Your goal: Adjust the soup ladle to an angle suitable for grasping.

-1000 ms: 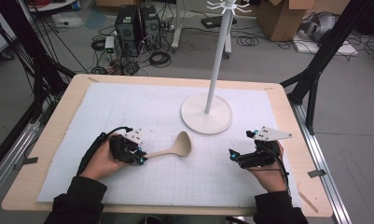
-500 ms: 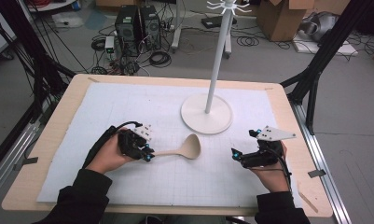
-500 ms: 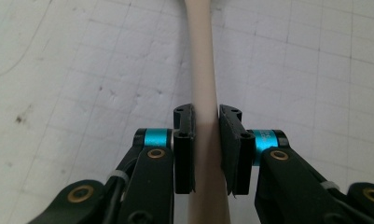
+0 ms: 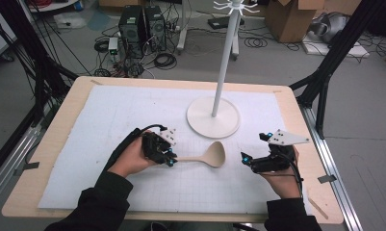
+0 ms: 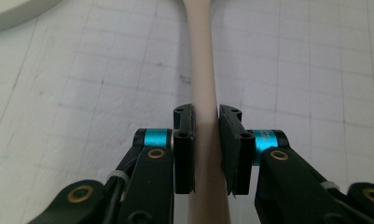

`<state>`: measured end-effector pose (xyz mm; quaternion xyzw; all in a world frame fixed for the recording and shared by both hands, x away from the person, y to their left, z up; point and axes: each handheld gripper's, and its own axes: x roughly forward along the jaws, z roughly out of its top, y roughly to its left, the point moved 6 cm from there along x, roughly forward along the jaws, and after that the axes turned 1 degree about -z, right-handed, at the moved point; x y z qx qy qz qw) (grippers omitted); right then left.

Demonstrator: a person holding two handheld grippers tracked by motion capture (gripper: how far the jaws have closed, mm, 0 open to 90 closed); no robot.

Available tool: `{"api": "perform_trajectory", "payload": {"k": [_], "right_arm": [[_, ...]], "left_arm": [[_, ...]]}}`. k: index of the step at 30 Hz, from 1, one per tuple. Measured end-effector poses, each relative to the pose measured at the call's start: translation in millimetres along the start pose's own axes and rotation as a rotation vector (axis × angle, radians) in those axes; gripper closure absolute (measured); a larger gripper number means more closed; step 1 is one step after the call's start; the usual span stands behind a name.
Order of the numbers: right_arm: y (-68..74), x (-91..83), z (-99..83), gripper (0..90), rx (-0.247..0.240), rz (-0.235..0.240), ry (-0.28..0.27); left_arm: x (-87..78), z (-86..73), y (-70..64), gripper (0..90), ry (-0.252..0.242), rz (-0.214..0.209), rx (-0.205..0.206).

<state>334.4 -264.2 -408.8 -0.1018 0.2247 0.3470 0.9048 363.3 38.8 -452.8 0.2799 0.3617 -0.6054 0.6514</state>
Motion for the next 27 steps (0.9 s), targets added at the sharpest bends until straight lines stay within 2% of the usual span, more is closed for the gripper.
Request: {"api": "perform_trajectory", "payload": {"k": [12,27], "right_arm": [[-1.6,-4.6,2.4,0.3,0.0,-0.003,-0.018],[-1.3,-5.2,2.6,0.3,-0.002,0.0,-0.018]], "left_arm": [[24.7,36.7,-1.2,76.1,0.01,-0.022,0.037],[56.1,62.0,-1.5,76.1,0.005,-0.062,0.037]]}}
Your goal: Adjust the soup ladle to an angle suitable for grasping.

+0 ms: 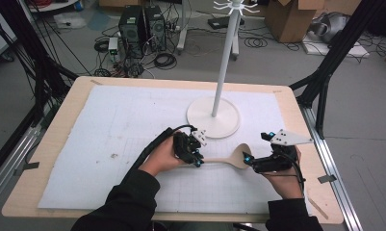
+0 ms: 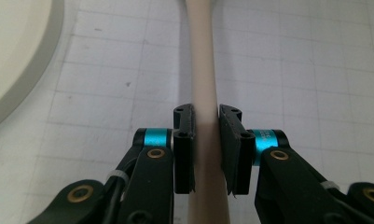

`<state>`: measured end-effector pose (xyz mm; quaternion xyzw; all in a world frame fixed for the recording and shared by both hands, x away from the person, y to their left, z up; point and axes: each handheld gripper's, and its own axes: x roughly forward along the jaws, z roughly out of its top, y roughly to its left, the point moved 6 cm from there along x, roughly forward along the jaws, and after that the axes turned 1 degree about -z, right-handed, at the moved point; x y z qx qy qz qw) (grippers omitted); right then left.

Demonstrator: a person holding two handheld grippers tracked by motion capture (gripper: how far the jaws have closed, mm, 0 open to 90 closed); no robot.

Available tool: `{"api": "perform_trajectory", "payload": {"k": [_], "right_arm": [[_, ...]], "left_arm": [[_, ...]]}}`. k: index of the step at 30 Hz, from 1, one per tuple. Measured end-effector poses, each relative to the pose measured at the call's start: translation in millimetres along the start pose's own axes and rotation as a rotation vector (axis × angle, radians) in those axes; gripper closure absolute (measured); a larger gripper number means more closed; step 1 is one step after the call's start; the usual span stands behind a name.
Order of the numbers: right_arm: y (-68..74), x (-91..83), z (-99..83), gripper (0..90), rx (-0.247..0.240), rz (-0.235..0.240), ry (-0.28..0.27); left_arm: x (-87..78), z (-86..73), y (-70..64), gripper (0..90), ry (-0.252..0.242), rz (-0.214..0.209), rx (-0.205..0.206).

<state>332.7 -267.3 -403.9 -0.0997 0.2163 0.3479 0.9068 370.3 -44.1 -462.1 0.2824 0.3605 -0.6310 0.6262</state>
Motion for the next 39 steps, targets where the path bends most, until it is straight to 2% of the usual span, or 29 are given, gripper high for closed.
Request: {"api": "perform_trajectory", "payload": {"k": [6,11,17,21,23,26,28,31,34,39], "right_arm": [[0.8,1.2,-0.4,0.3,-0.006,0.0,0.006],[0.7,0.9,-0.4,0.3,-0.007,0.001,0.006],[0.8,0.7,-0.6,0.3,-0.006,0.003,0.007],[0.7,0.4,-0.8,0.3,-0.006,0.001,0.009],[0.4,0.1,-0.7,0.3,-0.007,0.0,0.008],[0.0,-0.3,-0.6,0.3,-0.007,0.002,0.004],[0.4,-0.4,-0.7,0.3,-0.005,0.004,0.005],[0.4,-0.4,-0.8,0.3,-0.006,0.004,0.006],[1.0,-0.4,-0.8,0.3,-0.005,0.006,0.007],[2.0,0.2,-0.9,0.3,-0.007,0.007,0.011]], "left_arm": [[8.5,6.5,-0.7,76.0,-0.007,-0.012,-0.001],[13.0,5.2,0.1,75.9,0.01,-0.018,-0.005],[14.0,5.2,-0.2,75.0,0.002,-0.018,-0.003],[10.0,7.3,1.0,63.9,-0.028,-0.002,-0.006],[5.4,7.6,1.9,56.5,-0.04,0.017,-0.024],[-6.8,7.9,1.9,50.8,-0.072,0.024,-0.038],[-17.9,7.6,0.5,43.2,-0.103,0.033,-0.042],[-37.0,3.4,-3.1,38.6,-0.157,0.055,-0.051],[-58.3,-6.3,-7.4,32.0,-0.21,0.087,-0.059],[-94.7,-33.7,-17.8,27.2,-0.285,0.121,-0.083]]}}
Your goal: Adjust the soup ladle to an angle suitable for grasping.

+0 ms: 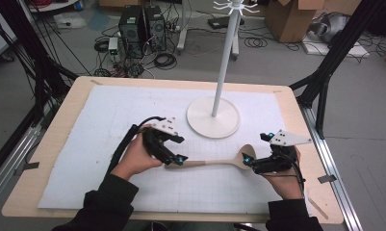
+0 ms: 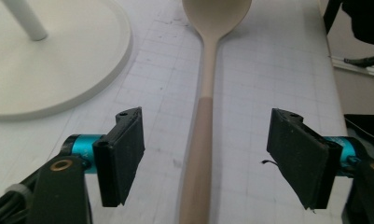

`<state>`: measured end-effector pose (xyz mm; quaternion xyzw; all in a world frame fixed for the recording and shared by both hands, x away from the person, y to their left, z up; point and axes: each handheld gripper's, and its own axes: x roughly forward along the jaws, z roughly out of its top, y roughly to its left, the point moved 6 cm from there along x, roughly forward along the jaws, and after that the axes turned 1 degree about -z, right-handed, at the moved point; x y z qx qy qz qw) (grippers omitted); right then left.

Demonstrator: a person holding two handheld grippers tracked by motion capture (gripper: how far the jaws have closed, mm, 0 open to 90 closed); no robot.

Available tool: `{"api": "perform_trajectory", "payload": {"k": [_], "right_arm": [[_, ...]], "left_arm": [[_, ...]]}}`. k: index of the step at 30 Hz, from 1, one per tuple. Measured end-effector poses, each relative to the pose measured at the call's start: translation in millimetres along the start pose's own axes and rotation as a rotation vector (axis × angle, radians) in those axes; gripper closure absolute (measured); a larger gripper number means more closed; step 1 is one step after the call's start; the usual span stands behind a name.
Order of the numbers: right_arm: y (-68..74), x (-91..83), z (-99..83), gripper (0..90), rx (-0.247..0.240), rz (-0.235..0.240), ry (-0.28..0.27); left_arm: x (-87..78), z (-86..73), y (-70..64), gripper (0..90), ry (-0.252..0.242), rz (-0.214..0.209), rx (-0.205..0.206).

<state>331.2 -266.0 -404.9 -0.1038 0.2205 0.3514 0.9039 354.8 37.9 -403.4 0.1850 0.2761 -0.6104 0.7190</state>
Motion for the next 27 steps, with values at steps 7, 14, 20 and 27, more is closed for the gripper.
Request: {"api": "perform_trajectory", "payload": {"k": [7,14,20,27], "right_arm": [[-0.3,0.6,-0.6,0.3,0.0,0.001,0.005],[-0.2,2.4,-2.0,0.3,0.0,0.0,0.013],[-0.5,3.4,-2.3,0.3,-0.001,0.003,0.016],[-1.3,3.5,-1.6,0.3,0.004,0.01,0.007]], "left_arm": [[-56.2,-31.8,-0.3,18.2,-0.117,0.117,-0.05],[-92.1,-60.8,7.1,12.8,-0.176,0.21,-0.105],[-102.6,-70.5,7.8,8.7,-0.183,0.238,-0.107],[-107.6,-74.7,6.8,3.5,-0.193,0.251,-0.11]]}}
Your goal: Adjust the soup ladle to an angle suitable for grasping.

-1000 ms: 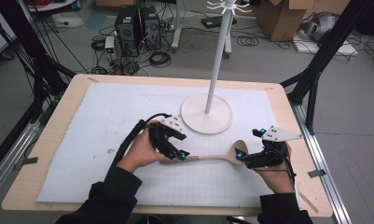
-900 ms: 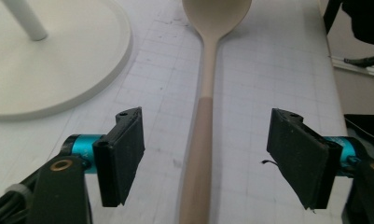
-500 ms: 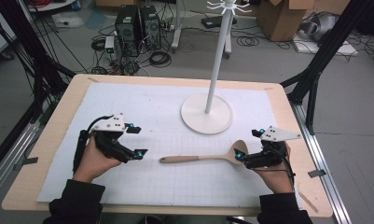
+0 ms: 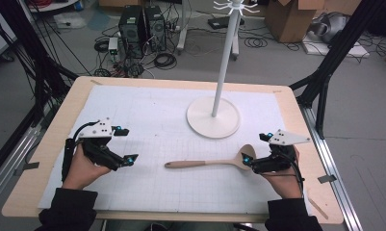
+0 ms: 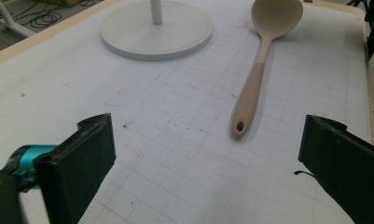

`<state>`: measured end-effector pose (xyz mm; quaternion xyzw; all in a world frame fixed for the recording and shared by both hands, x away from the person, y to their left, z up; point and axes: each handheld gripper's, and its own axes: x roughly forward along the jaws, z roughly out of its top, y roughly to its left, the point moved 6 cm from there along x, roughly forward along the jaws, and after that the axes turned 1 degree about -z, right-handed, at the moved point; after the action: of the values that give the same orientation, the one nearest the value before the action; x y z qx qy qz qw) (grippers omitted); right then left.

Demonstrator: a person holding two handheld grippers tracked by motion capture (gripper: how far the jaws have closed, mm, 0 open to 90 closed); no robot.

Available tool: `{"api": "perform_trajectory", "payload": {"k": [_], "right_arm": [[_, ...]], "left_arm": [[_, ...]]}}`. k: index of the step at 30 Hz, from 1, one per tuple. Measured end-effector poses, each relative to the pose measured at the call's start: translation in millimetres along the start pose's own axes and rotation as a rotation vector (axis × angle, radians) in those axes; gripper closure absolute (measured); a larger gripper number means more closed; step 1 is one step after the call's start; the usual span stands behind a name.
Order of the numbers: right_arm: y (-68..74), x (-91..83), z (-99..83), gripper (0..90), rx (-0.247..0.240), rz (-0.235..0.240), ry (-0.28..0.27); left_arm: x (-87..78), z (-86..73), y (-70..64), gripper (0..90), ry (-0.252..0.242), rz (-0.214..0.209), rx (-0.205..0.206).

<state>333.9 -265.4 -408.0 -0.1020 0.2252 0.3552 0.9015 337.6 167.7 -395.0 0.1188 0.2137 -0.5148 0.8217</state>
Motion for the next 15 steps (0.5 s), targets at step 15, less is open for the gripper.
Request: {"api": "perform_trajectory", "payload": {"k": [15], "right_arm": [[0.8,5.5,-0.2,0.3,-0.002,0.012,0.012]], "left_arm": [[-23.8,-4.9,6.1,1.7,-0.036,0.028,-0.004]]}}
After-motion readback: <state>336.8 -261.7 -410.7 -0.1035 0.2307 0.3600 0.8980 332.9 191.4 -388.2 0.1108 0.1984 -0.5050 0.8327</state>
